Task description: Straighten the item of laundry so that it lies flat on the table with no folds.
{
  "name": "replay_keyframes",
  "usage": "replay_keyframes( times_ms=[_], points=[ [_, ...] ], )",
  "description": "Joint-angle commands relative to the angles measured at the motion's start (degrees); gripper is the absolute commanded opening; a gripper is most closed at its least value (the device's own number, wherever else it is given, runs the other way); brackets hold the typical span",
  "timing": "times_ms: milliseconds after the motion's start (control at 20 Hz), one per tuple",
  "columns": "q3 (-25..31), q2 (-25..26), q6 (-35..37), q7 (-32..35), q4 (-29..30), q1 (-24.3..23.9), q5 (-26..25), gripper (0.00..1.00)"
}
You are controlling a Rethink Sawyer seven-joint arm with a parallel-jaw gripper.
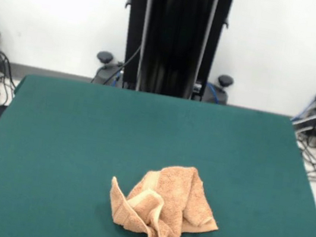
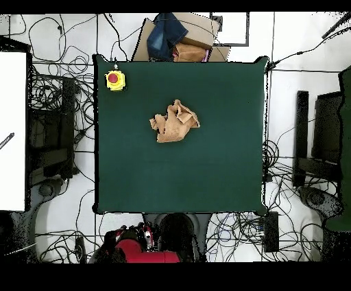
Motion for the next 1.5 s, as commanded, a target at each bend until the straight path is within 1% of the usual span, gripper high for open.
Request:
replay_keyframes(
  times_ms=[50,150,250,300,600,750,900,1000,1150,1200,1300,1350,1500],
  points=[
    [5.07,1.18,5.08,2.38,-5.23,-0.94,2.54,1.00],
    [5.74,3.35,8.91,2.51,-8.53,-1.65,3.58,1.00],
    [5.12,4.77,12.50,3.74,-11.37,-1.52,2.81,1.00],
    [5.38,5.40,12.79,3.53,-12.37,-1.66,2.50,1.00],
    [7.16,8.11,9.91,1.45,-14.35,-3.80,1.74,1.00],
    [7.50,10.59,10.20,1.83,-16.37,-4.32,0.71,1.00],
    [8.13,13.36,7.54,1.68,-16.15,-5.36,0.55,1.00],
    [7.75,13.43,7.65,1.57,-16.63,-5.59,-0.63,1.00],
    [8.34,14.29,7.54,1.17,-17.95,-6.44,-0.99,1.00],
    [7.98,14.50,8.80,1.71,-19.26,-6.31,-1.08,1.00],
    [6.94,16.55,9.71,2.87,-23.23,-5.24,-2.67,1.00],
    [5.98,18.04,10.24,3.85,-25.43,-4.28,-3.65,1.00],
    [5.57,23.90,10.33,5.20,-31.50,-3.05,-3.42,1.00]
  ],
)
